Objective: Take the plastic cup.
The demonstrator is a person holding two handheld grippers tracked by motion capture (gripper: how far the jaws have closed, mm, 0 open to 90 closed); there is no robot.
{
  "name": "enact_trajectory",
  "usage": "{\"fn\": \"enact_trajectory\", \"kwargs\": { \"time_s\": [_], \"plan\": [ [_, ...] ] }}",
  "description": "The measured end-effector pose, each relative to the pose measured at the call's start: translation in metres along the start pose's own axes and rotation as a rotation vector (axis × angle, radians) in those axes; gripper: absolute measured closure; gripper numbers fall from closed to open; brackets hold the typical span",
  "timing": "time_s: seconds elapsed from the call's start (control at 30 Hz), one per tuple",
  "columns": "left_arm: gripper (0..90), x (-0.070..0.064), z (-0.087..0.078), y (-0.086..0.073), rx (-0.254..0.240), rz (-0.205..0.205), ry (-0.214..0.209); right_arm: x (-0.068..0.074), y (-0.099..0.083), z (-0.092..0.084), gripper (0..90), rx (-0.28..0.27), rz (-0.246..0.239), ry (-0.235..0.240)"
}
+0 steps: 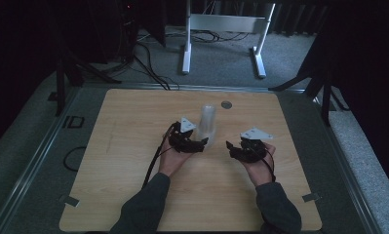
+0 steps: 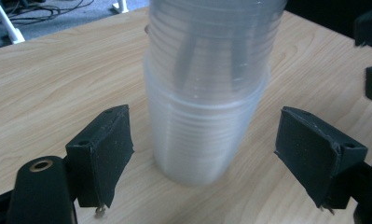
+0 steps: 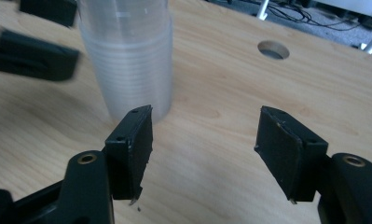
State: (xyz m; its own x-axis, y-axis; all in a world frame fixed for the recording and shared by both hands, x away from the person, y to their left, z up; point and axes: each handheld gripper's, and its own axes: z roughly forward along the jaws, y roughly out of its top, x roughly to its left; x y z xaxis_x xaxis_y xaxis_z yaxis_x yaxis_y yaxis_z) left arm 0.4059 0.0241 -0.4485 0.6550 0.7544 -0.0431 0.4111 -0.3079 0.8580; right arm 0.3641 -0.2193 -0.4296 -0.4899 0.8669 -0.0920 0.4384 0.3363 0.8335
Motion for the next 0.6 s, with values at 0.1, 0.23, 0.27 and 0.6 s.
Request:
{"fn": "enact_trajectory", "kwargs": {
  "time_s": [0.1,0.23,0.27,0.6],
  "plan": [
    [17.7,0.000,0.007,0.001,-0.002,-0.016,-0.015,0.001,0.007,0.001,34.7,-0.008,-0.006,0.003],
    [17.7,0.000,0.015,0.001,0.001,-0.026,-0.012,0.002,0.015,0.003,34.0,-0.020,-0.006,0.016],
    [17.7,0.000,0.015,0.001,0.001,-0.026,-0.012,0.002,0.016,0.003,34.0,-0.025,-0.001,0.020],
    [18.5,0.003,0.021,0.000,-0.037,-0.046,-0.016,0.006,0.033,0.011,34.2,-0.055,0.004,0.044]
  ]
}}
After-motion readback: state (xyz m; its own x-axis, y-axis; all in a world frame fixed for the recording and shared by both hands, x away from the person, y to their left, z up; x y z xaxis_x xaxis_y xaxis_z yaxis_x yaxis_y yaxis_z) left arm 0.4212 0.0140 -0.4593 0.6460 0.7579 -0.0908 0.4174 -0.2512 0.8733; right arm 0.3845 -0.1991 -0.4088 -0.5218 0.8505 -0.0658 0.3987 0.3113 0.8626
